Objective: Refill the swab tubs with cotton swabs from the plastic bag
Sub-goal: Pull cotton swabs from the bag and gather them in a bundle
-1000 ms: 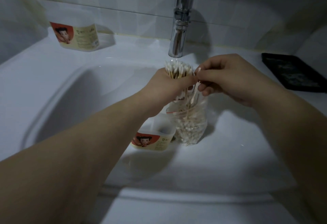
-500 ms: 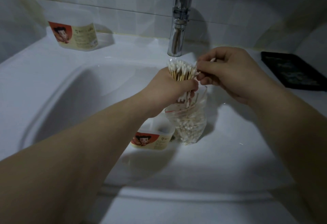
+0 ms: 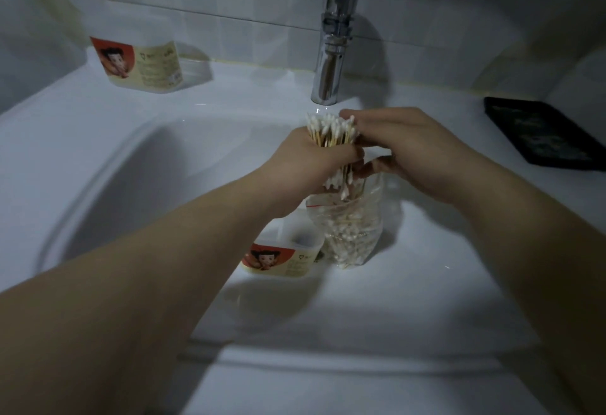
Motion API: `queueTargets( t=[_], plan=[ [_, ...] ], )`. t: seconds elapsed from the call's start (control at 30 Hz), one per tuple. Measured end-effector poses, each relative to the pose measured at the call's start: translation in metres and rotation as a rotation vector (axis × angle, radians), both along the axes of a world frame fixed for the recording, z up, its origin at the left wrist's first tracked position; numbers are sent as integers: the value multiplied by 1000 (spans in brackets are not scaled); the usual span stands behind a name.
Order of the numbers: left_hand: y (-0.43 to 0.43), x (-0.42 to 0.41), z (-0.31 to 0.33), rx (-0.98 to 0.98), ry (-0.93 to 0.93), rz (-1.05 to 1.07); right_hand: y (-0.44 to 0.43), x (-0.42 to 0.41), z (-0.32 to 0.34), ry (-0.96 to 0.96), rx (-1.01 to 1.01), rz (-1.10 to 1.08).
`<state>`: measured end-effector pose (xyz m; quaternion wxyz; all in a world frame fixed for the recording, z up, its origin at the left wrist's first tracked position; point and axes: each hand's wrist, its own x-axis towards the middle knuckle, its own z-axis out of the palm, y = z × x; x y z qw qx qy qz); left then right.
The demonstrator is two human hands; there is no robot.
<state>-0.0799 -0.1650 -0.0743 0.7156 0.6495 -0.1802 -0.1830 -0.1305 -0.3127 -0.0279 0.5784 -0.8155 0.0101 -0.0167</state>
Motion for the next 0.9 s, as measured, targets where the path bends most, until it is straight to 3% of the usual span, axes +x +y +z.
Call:
queueTargets(
  t=[0.13,0.43,0.53,0.9],
  plan=[
    [0,-1,6,-43,57,19,-2,2,0,-49,-100,-25],
    [0,4,11,-198,158,161,-4,-6,-1,21,-902,76],
    [1,5,11,-209,153,176,-1,-9,-1,103,-946,135],
    [1,3,14,-183,111,189,5,-3,-13,113,-1018,200]
  ],
)
